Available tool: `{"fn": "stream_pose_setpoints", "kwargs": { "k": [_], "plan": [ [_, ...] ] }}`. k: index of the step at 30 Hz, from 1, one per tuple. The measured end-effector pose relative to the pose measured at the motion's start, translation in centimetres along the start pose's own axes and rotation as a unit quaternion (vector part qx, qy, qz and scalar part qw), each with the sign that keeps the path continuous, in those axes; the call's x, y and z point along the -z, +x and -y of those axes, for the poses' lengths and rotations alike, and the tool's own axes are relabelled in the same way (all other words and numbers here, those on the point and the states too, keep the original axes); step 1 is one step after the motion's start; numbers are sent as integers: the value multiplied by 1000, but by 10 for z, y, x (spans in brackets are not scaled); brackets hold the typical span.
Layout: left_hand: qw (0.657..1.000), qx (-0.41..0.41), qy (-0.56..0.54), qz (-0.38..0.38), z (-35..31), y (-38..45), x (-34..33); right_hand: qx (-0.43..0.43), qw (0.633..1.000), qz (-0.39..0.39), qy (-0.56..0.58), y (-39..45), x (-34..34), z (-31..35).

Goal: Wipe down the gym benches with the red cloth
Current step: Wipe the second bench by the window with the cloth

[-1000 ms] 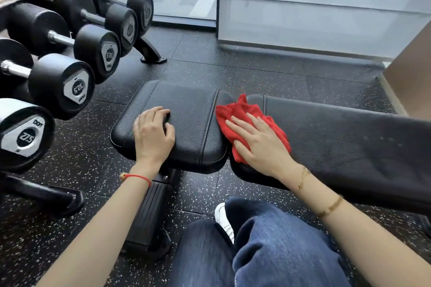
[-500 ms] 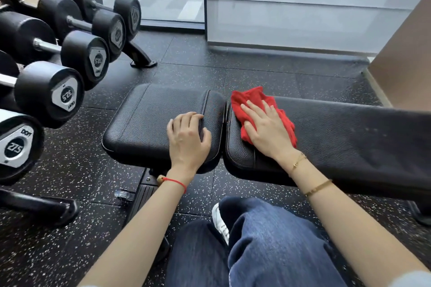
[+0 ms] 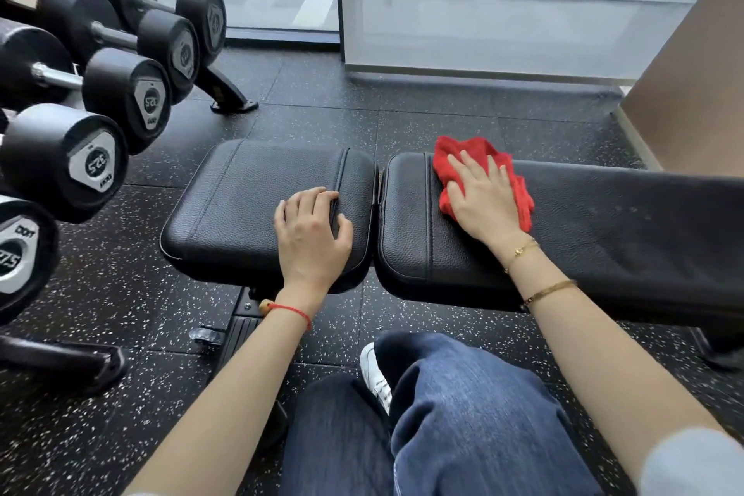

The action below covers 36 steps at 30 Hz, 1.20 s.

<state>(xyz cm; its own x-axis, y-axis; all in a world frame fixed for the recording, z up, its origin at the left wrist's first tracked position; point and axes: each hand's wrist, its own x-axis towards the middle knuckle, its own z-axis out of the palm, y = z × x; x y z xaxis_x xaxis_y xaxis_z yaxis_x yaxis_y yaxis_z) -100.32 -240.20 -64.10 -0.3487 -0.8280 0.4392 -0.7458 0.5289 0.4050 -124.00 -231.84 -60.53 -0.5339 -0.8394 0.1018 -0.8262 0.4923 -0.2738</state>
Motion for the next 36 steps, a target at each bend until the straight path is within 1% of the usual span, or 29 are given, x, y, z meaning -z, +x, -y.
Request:
{"fn": "stream_pose_setpoints", "kwargs": {
  "k": [3, 5, 7, 9, 11, 14, 17, 19, 23, 25, 27, 30, 33, 36],
  "plan": [
    [1000, -2, 1, -1, 2, 1, 0, 85, 996, 23, 20, -15, -3, 17],
    [1000, -2, -1, -2, 3, 0, -1, 143, 989, 29, 25, -37, -2, 17],
    [1000, -1, 0, -1, 3, 0, -1, 170, 985, 28, 30, -55, 0, 7],
    [1000, -2, 1, 0, 3, 0, -1, 160, 986, 20, 31, -64, 3, -9],
    [1000, -5, 3, 1, 2, 0, 0, 130, 991, 6, 24, -65, 6, -26],
    [1000, -8, 12, 5, 1, -1, 0, 62, 998, -6, 0, -45, 8, -45],
    [999, -12, 26, 15, -1, -2, 0, -8, 1000, 2, -15, -15, 8, -39],
    [999, -13, 29, 23, -2, -1, 1, 3, 1000, 9, -10, -7, 5, -23],
    [999, -11, 30, 26, -1, -1, 2, 108, 994, 29, 14, -31, -2, 8],
    [999, -8, 21, 23, -1, 0, 3, 159, 987, 33, 15, -51, -3, 9],
    [1000, -8, 18, 22, -1, 1, 3, 182, 983, 37, 12, -66, 0, -1],
    [1000, -4, 10, 23, 0, 1, 2, 164, 986, 19, 3, -78, 8, -29],
    [1000, -4, 7, 22, 1, 0, 2, 96, 995, 6, -16, -70, 12, -50],
    [1000, -2, 5, 27, 1, 0, 3, 23, 999, 17, -38, -49, 11, -43]
  ]
}}
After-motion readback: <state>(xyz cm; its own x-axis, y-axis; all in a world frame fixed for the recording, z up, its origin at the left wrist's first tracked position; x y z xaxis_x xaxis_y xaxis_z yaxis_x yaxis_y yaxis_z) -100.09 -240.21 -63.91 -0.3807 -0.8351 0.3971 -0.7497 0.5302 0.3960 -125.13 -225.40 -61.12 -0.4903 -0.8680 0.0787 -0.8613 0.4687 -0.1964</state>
